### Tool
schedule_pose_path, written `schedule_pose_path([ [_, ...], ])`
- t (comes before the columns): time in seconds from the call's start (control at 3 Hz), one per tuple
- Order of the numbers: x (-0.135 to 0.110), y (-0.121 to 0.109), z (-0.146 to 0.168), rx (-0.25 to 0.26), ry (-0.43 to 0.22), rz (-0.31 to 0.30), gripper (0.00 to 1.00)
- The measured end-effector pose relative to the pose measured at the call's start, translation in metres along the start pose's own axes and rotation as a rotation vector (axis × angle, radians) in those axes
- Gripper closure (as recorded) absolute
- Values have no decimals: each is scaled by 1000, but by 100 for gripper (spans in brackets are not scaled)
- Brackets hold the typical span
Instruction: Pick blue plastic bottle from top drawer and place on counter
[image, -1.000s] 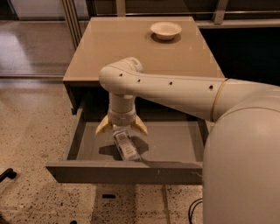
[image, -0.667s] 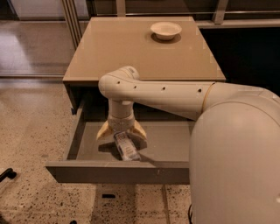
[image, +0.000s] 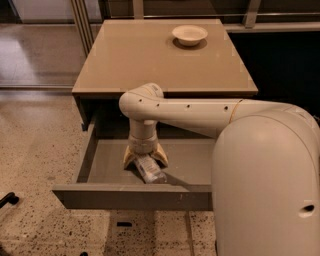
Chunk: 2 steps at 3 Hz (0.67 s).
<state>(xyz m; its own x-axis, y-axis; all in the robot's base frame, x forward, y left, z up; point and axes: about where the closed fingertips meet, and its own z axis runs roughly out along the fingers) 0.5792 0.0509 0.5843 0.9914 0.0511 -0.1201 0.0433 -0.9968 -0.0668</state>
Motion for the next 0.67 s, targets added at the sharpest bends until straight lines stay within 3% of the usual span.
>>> schedule_pose_path([
  [0.67,-1,-1,-12,0,0,0,88],
])
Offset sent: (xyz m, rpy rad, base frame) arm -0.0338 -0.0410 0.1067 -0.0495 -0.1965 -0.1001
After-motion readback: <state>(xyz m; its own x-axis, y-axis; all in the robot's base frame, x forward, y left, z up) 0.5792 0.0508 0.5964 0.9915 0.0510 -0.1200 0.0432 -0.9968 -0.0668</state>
